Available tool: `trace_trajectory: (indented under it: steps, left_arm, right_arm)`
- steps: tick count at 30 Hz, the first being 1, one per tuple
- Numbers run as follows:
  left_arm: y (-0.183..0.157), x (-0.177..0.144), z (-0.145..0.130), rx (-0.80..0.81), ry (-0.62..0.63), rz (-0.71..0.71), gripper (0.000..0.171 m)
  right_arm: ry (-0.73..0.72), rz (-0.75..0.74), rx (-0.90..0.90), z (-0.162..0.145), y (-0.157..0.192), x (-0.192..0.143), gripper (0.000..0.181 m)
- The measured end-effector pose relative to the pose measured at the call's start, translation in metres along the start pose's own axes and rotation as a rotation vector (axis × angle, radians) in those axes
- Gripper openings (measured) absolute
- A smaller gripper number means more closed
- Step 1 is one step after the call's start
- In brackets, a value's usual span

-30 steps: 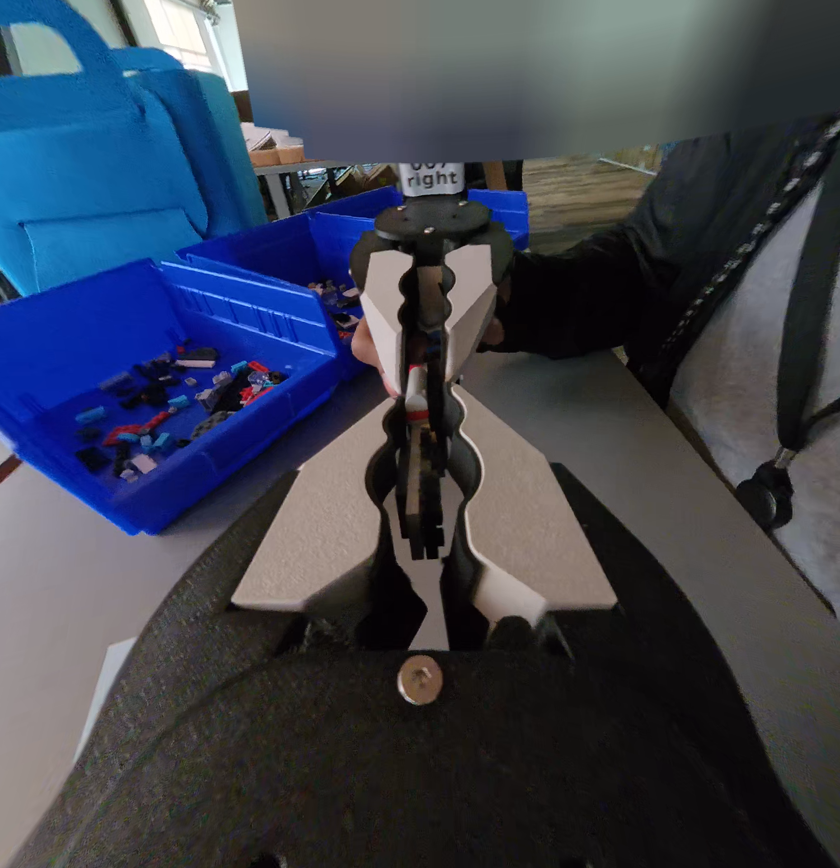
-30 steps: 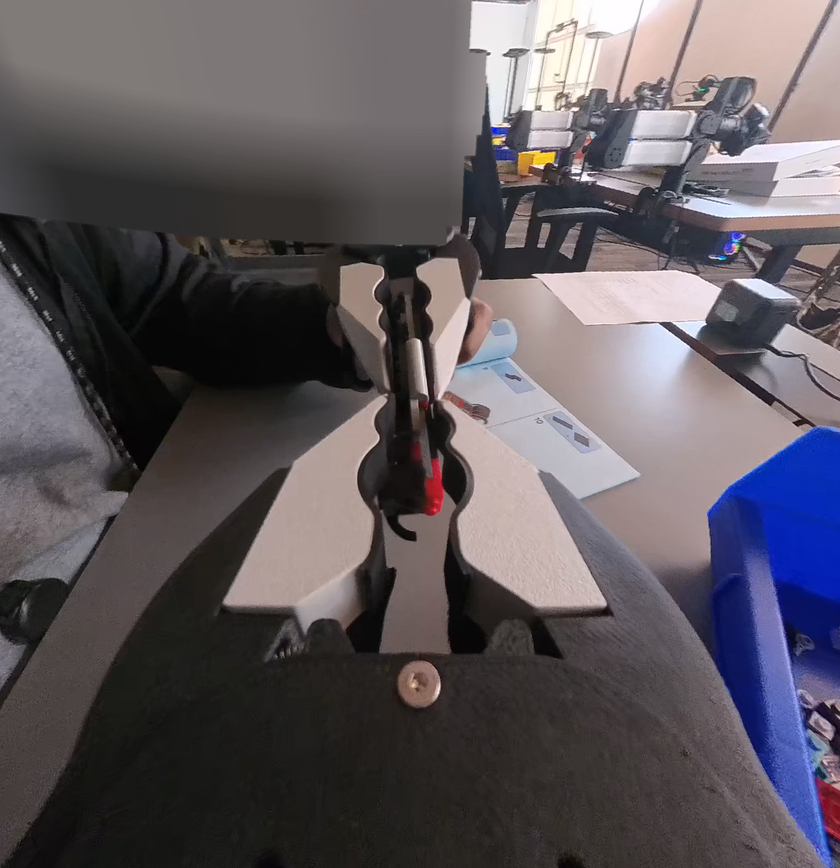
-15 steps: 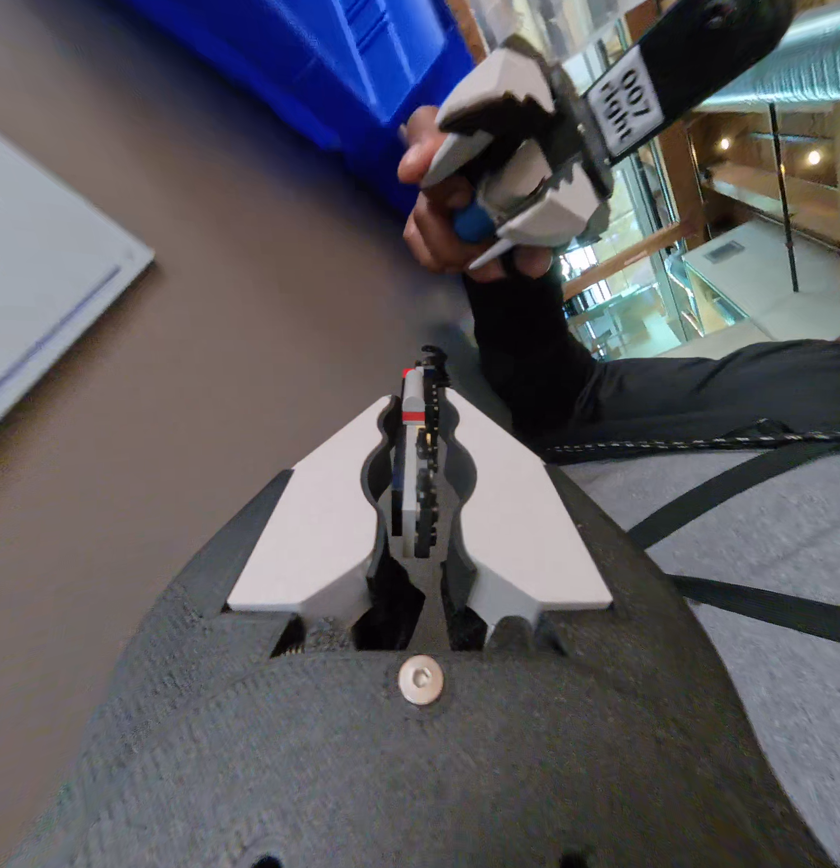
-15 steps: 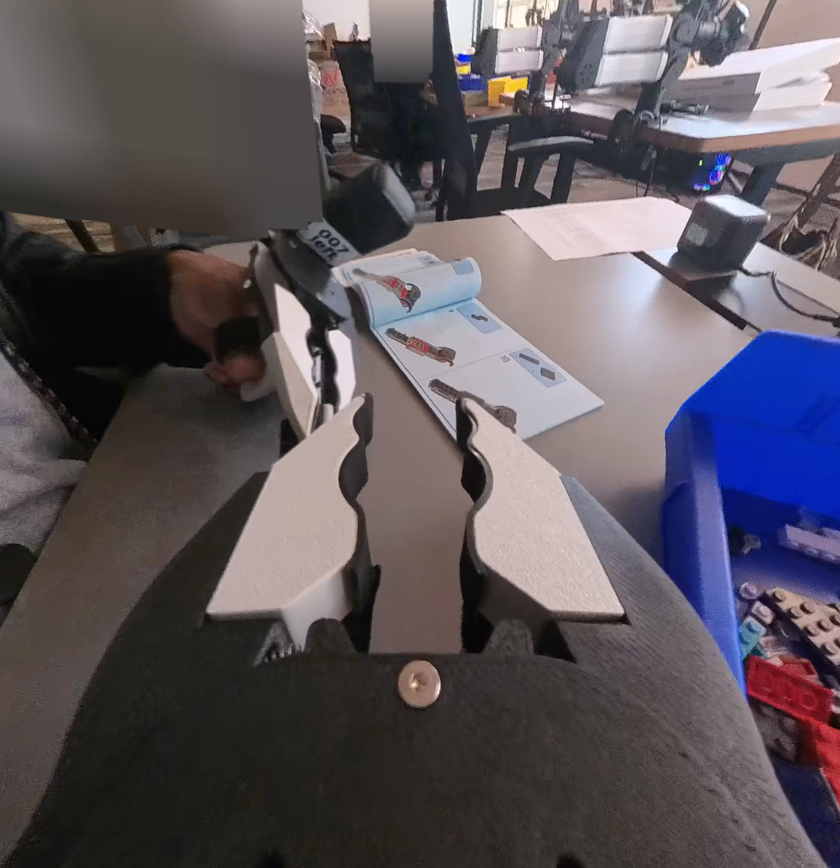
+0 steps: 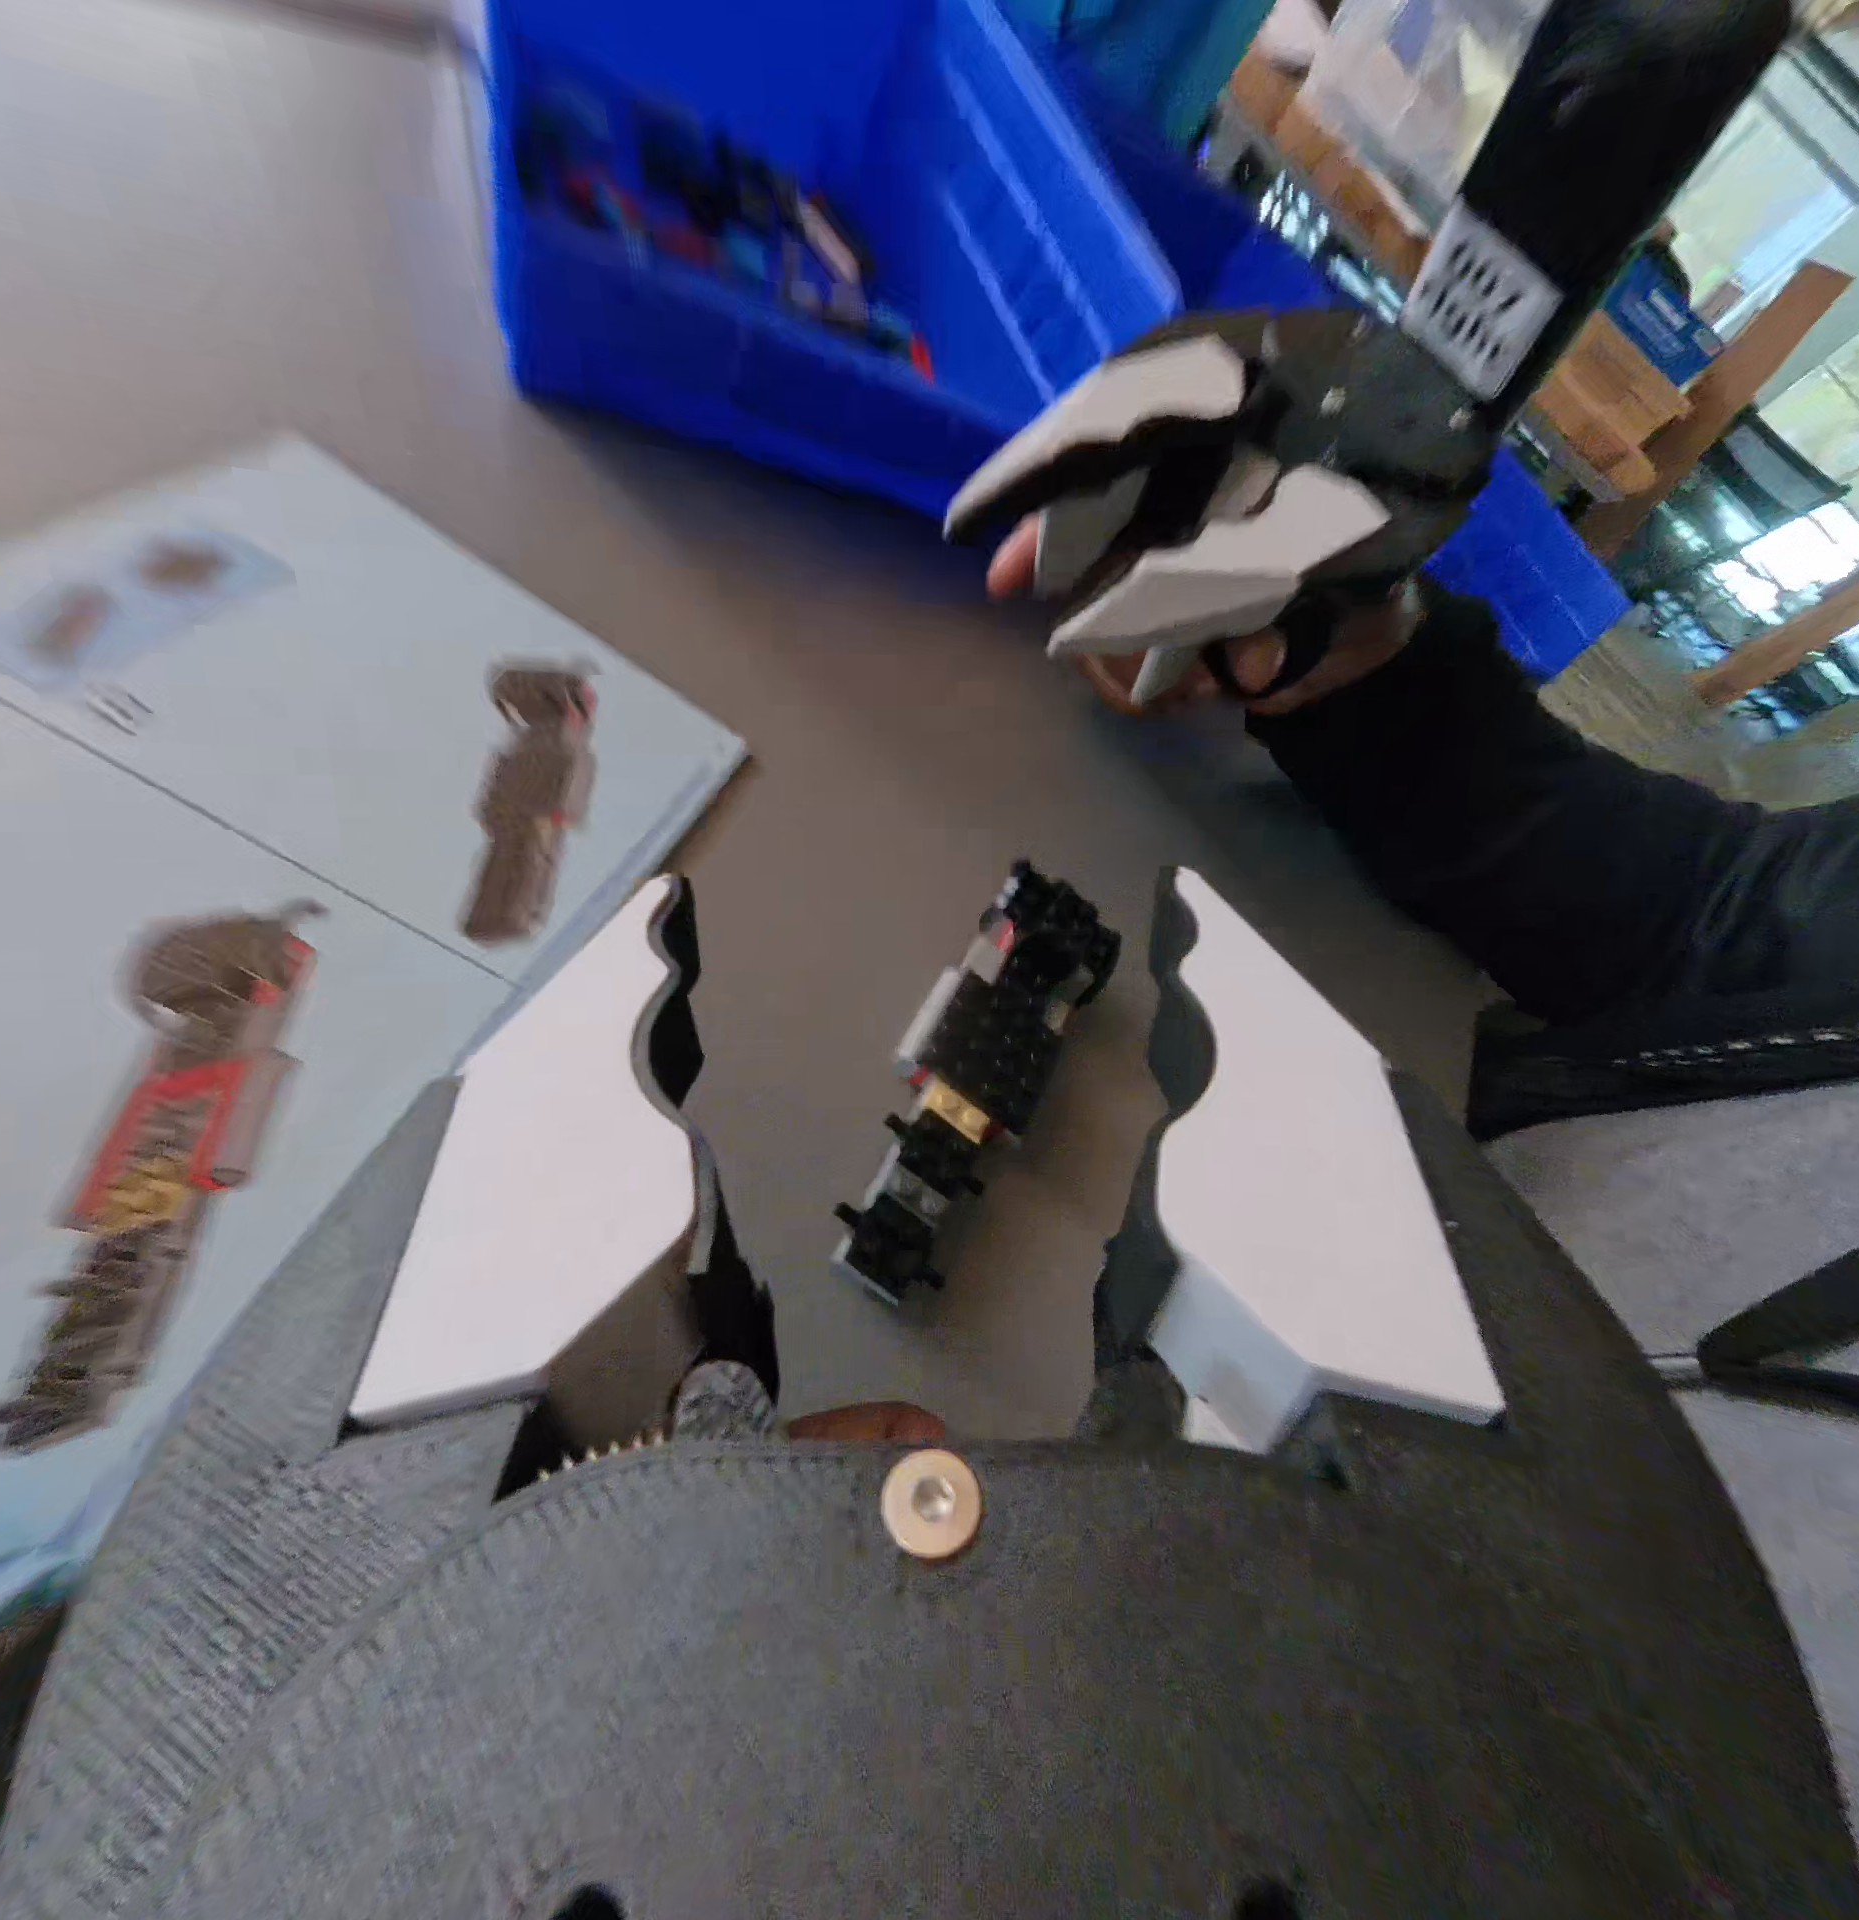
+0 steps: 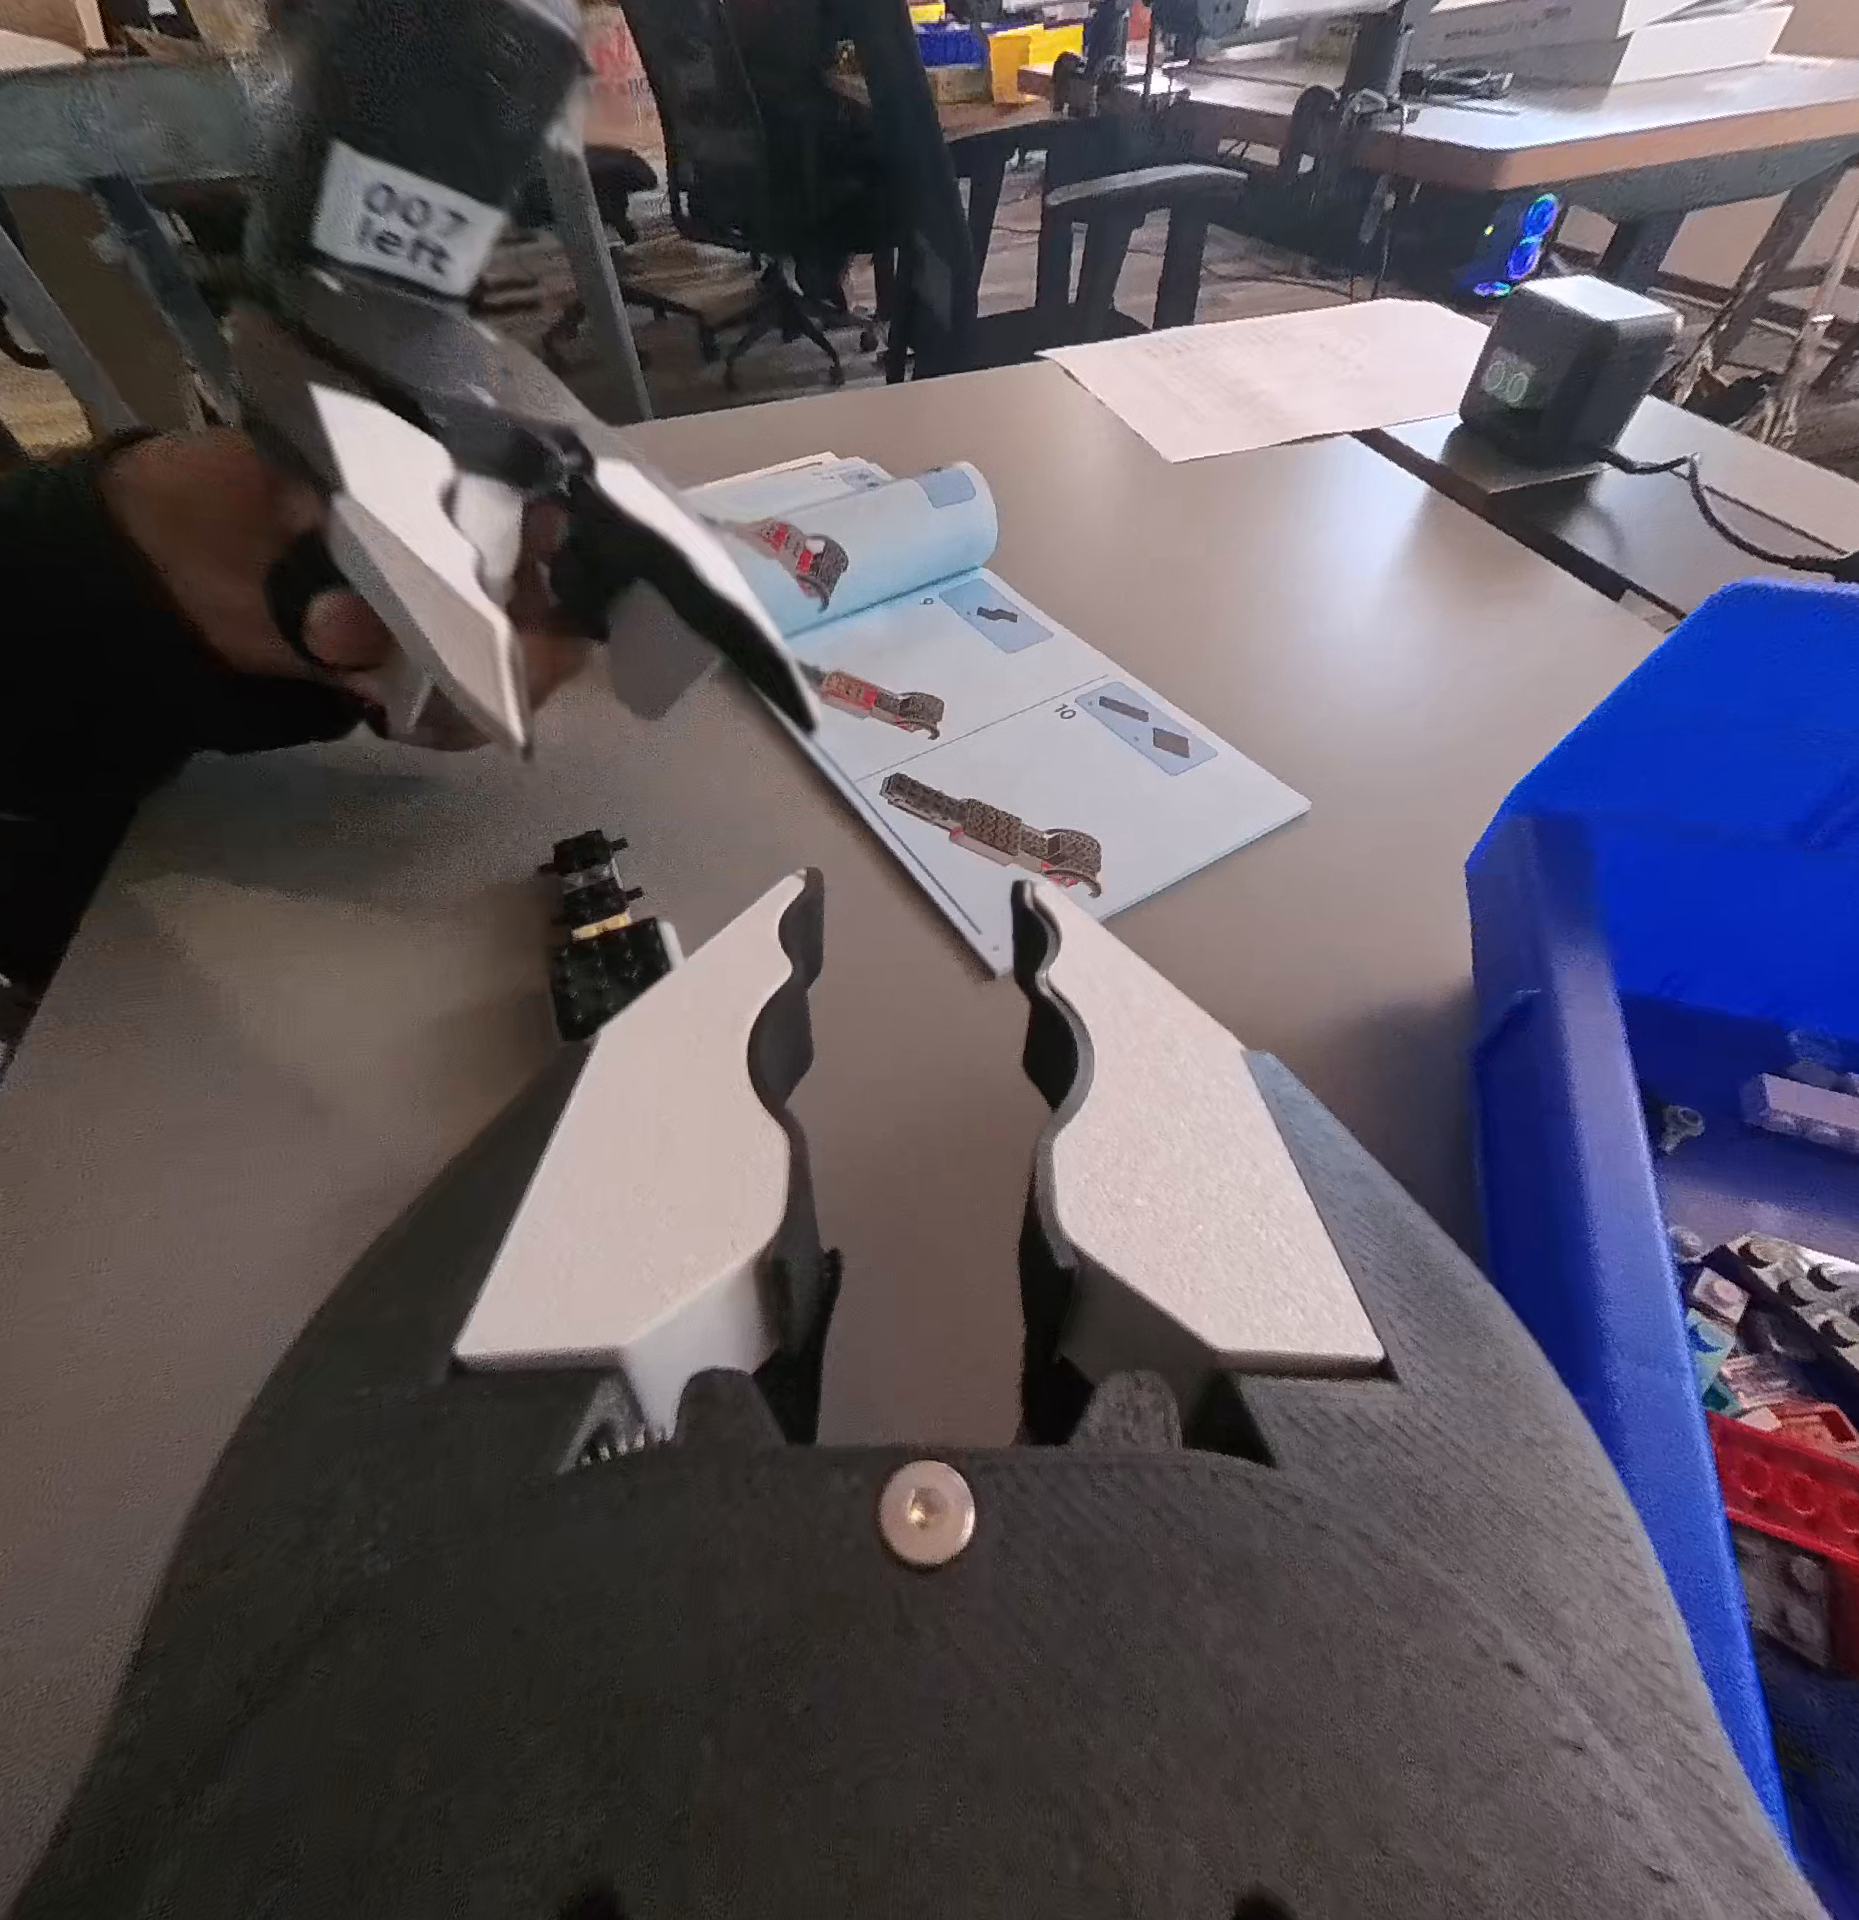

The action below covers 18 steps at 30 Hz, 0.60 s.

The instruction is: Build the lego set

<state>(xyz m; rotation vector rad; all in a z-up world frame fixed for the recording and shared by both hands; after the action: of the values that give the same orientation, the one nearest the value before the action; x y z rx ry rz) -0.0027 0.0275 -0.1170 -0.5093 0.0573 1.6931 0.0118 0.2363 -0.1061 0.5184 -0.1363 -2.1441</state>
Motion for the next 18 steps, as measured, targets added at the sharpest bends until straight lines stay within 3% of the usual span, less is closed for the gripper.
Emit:
trace_trajectory:
  steps: [5,8,10,13,16,18]
  left_arm:
    - [0.024,-0.038,0.045,0.219,-0.188,0.185,0.109]
    - [0.044,-0.042,0.071,0.256,-0.203,0.196,0.123]
    - [0.059,-0.037,0.087,0.275,-0.197,0.196,0.123]
    - [0.086,-0.017,0.098,0.307,-0.022,0.185,0.122]
    - [0.111,0.005,0.091,0.300,0.244,0.141,0.121]
    - [0.122,0.015,0.086,0.315,0.330,0.141,0.120]
  right_arm:
    - [-0.018,-0.023,-0.023,0.003,-0.006,0.008,0.045]
    - [-0.020,-0.038,-0.017,0.004,-0.010,0.014,0.046]
    - [-0.016,-0.042,-0.009,0.006,-0.012,0.019,0.046]
    - [0.030,-0.069,-0.016,0.005,-0.017,0.027,0.047]
    - [0.096,-0.107,-0.060,0.001,-0.025,0.036,0.047]
    - [0.120,-0.118,-0.085,0.001,-0.028,0.039,0.047]
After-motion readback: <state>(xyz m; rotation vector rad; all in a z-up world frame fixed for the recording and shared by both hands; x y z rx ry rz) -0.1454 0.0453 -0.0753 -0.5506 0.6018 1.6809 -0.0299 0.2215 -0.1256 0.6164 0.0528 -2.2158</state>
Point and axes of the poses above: each gripper's, where its closed fingertips meet, x out along the fingers, z out of its top, y = z × x across the jaws, the point moved 8 cm from there along -x, back along the fingers, and after that the axes turned 15 degrees about x, right-handed, at the moved point
